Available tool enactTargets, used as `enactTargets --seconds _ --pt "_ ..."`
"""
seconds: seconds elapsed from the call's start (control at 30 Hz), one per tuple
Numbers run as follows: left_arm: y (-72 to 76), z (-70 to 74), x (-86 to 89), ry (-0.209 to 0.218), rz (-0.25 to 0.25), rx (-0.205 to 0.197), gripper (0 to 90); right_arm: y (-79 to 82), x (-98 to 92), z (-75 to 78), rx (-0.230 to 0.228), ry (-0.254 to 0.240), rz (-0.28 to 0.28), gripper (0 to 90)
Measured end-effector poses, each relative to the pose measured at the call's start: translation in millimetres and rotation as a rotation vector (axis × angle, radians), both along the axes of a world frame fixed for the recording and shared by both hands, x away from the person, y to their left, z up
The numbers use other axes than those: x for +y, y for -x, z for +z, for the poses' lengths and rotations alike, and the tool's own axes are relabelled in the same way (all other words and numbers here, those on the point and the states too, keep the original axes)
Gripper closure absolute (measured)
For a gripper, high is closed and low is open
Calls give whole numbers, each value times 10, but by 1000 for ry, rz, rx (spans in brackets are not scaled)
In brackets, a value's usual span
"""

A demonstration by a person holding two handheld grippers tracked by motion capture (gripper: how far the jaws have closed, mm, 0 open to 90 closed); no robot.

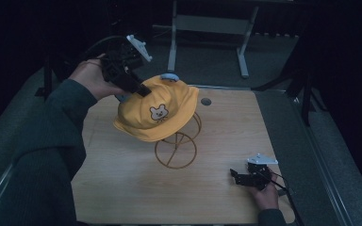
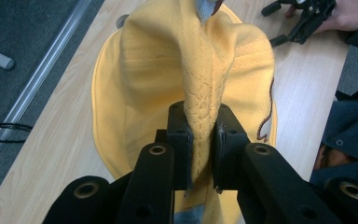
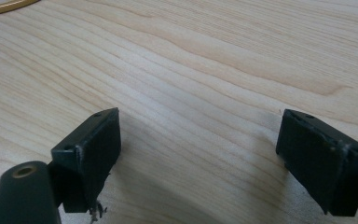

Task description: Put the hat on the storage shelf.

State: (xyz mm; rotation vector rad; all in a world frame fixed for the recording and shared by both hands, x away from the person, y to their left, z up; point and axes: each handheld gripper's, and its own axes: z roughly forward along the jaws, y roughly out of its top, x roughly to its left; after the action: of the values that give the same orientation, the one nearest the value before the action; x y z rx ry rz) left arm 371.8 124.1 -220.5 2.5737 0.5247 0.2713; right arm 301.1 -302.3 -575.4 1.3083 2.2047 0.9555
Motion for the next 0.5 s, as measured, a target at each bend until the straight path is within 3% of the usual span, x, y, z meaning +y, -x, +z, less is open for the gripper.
enactTargets --seconds 0.5 --pt "-159 -136 -330 -11 -21 13 785 0 -2 1 1 3 2 138"
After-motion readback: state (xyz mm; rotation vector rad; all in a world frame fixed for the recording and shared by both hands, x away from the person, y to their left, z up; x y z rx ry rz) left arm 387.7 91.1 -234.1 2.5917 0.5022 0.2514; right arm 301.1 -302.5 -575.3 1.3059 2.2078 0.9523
